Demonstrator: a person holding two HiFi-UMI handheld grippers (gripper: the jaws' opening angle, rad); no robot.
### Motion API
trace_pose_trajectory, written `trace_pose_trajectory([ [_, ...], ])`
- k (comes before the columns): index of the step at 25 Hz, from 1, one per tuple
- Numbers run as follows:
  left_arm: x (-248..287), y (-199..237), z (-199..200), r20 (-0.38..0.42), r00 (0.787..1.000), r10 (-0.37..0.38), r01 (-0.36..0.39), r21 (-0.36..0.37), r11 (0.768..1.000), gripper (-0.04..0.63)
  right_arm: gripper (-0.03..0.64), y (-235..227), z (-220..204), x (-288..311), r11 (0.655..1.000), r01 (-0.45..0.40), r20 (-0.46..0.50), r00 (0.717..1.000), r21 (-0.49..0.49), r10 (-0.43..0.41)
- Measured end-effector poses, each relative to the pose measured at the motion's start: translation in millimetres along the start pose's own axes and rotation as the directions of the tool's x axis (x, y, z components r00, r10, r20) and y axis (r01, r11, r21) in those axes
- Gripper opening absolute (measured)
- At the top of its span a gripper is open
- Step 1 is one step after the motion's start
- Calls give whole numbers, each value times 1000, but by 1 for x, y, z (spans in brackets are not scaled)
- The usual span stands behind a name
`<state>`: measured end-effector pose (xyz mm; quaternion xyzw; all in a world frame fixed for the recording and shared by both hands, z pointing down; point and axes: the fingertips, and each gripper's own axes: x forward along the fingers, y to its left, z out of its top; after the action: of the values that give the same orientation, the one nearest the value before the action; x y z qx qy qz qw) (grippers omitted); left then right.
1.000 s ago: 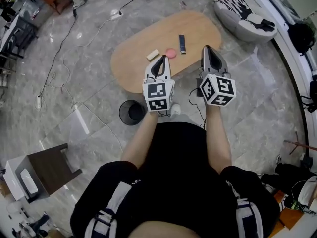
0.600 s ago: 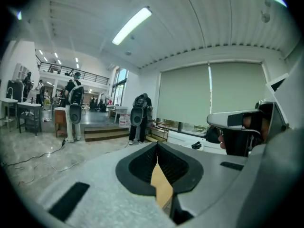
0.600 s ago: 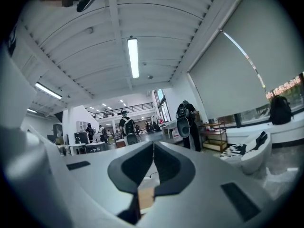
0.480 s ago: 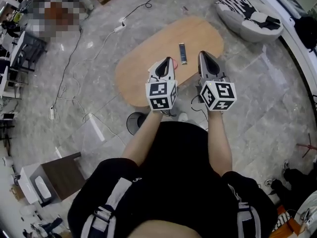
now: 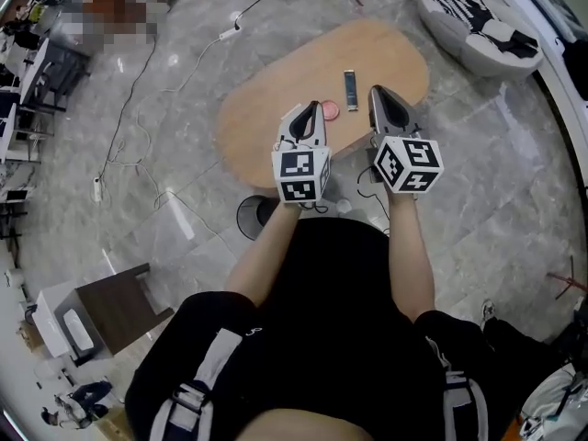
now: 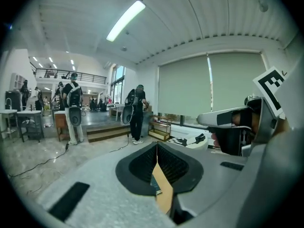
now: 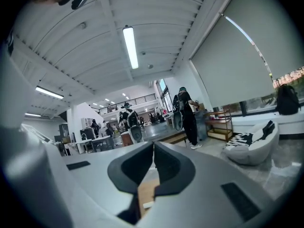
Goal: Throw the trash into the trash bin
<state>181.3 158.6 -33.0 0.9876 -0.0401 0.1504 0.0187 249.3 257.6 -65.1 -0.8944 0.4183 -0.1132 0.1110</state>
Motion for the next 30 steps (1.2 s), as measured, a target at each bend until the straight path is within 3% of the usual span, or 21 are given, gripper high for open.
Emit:
trace_pose_trajectory([
  [14, 6, 69, -63, -111, 988, 108, -124, -149, 981, 12, 14, 28, -86, 42, 998, -53, -254, 966, -16, 47],
  [23, 28, 98, -130, -187, 973, 133, -184, -287, 940, 12, 13, 43, -158, 65, 996, -91, -398, 914, -22, 74],
  [30, 44, 130, -194, -247, 953, 174, -251, -327, 911, 12, 14, 46, -230, 83, 992, -129, -503, 857, 1, 112],
])
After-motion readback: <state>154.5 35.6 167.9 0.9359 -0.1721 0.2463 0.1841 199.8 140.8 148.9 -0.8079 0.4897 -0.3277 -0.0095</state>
